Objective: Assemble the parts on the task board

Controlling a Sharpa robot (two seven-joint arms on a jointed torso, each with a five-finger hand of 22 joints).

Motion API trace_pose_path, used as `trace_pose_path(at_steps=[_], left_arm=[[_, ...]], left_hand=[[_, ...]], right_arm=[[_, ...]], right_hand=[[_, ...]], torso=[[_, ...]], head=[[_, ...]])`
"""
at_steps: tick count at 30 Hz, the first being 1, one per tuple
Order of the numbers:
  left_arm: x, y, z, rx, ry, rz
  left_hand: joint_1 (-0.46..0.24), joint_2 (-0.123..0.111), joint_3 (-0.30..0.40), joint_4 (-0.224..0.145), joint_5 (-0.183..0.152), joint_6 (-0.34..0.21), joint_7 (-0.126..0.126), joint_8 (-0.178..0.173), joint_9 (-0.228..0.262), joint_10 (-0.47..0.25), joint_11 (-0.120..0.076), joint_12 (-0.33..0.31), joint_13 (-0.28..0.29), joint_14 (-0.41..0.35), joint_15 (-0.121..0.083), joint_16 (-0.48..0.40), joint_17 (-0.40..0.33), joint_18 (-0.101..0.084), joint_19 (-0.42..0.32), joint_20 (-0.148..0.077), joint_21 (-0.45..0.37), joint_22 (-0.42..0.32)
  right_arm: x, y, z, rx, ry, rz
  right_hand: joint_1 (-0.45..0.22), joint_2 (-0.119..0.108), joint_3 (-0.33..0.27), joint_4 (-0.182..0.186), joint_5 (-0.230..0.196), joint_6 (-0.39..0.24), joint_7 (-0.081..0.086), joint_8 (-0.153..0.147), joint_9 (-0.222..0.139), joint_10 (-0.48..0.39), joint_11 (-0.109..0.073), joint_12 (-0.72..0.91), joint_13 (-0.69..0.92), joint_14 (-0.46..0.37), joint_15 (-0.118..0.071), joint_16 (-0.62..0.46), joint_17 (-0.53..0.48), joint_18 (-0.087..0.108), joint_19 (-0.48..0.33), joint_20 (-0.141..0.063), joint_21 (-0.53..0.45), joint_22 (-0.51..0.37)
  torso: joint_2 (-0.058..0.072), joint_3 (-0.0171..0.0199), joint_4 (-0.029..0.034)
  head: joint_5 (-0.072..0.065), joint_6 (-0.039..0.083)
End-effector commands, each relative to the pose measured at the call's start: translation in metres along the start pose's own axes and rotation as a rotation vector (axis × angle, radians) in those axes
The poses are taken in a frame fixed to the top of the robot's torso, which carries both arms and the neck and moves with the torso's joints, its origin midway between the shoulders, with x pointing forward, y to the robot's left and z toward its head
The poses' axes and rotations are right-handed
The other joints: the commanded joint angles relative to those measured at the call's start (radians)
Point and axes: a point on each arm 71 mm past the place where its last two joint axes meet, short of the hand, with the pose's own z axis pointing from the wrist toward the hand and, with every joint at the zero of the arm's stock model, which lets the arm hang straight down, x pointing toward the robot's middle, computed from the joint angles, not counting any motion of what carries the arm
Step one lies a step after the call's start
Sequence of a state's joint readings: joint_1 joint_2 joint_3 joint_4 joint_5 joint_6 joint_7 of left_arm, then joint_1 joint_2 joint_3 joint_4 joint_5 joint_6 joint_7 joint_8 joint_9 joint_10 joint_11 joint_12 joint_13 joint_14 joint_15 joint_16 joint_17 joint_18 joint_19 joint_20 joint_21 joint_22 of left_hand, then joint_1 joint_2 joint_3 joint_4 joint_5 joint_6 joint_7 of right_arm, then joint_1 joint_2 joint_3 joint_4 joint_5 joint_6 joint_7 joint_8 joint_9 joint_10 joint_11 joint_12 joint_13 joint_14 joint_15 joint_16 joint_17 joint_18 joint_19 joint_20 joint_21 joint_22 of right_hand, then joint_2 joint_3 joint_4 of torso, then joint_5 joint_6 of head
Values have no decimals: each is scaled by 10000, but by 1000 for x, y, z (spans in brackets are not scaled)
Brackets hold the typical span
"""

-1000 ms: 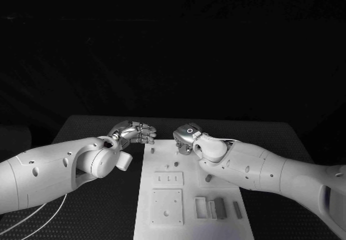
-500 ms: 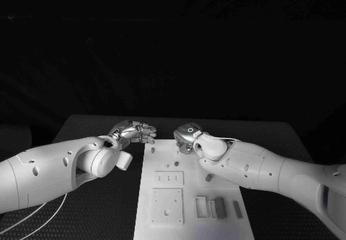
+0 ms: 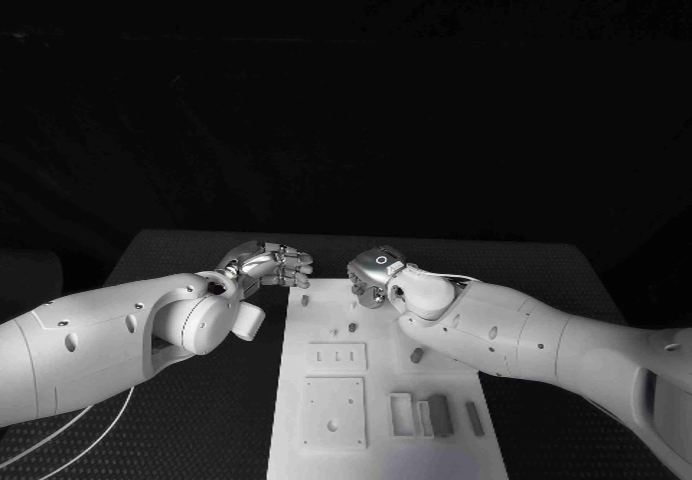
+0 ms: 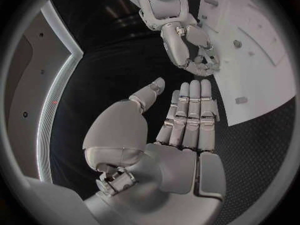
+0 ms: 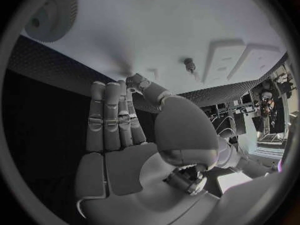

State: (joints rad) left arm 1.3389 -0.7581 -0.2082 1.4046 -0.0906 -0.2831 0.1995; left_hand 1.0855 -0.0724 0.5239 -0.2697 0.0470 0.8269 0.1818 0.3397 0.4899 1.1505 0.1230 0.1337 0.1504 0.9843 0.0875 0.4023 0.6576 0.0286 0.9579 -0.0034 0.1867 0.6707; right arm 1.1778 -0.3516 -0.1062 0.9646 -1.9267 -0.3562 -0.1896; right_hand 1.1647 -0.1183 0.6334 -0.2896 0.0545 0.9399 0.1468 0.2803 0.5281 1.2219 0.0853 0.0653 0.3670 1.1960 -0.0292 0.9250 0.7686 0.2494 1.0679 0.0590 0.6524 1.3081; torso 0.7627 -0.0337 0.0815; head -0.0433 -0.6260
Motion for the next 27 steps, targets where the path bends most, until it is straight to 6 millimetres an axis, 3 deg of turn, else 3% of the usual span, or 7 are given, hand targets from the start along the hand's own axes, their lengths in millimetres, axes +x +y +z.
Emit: trace_pose_path(at_steps=[1,5,9,15,21,27], left_arm=[[2,-2,0,89,174,-5],[1,-2,0,87,159,-3],[1,-2,0,89,145,-1],[-3,-1,-1,77,26,14],[-9,-1,-2,97,-88,27],[-11,-3,-3,548,464,-45]], left_hand=[[-102,-29,-55,-5,35,-27,46,-60,-13,6,59,-39,14,-26,73,-54,10,-12,-57,-19,-60,17],[-101,-31,-55,-7,35,-30,47,-63,-13,5,60,-44,14,-28,74,-58,13,-11,-59,-18,-62,18],[-99,-33,-54,-8,36,-32,48,-65,-14,4,61,-49,15,-29,75,-62,16,-11,-61,-18,-63,19],[-96,-36,-53,-12,35,-34,49,-68,-14,4,62,-55,16,-30,76,-68,21,-11,-63,-17,-66,21],[-91,-38,-52,-15,36,-34,49,-69,-13,6,62,-61,18,-30,77,-73,26,-10,-64,-17,-68,22],[-78,-89,-60,-44,35,-31,48,-72,-11,14,62,-79,25,-47,83,-100,40,-13,-85,-9,-83,25]], right_arm=[[2,0,-1,-87,254,265],[1,-1,-2,-45,84,370],[0,-4,-5,-1,-137,459],[-6,-14,-16,-10,-676,699],[-29,-39,-33,-22,-1211,1437],[-31,-76,-55,-23,-359,2032]], right_hand=[[-178,-317,-45,40,-46,-415,195,-243,-180,-351,121,-46,-125,-27,168,72,-28,124,-94,-5,74,218],[-351,-659,45,149,-46,-987,194,-527,-344,-883,288,-42,-378,-128,319,134,-60,124,-151,41,80,209],[-387,-855,148,240,-46,-1189,166,-579,-398,-1199,394,-16,-589,-227,418,209,-76,124,-220,66,84,213],[-326,-895,218,259,-43,-1166,153,-522,-391,-1209,401,18,-676,-248,423,284,-79,124,-224,62,117,220],[-186,-843,279,191,-42,-1071,163,-407,-371,-1125,378,65,-771,-143,399,433,-87,124,-123,10,227,228],[-223,-778,246,174,-45,-862,228,-248,-326,-950,332,130,-814,-79,358,524,-113,124,-62,-21,313,227]], torso=[[0,-1,2],[0,-1,-3],[0,7,4],[0,22,-21],[-9,24,-65],[-26,67,-228]], head=[[-8,-15],[-9,-18],[-8,-17],[11,24],[-49,149],[5,249]])
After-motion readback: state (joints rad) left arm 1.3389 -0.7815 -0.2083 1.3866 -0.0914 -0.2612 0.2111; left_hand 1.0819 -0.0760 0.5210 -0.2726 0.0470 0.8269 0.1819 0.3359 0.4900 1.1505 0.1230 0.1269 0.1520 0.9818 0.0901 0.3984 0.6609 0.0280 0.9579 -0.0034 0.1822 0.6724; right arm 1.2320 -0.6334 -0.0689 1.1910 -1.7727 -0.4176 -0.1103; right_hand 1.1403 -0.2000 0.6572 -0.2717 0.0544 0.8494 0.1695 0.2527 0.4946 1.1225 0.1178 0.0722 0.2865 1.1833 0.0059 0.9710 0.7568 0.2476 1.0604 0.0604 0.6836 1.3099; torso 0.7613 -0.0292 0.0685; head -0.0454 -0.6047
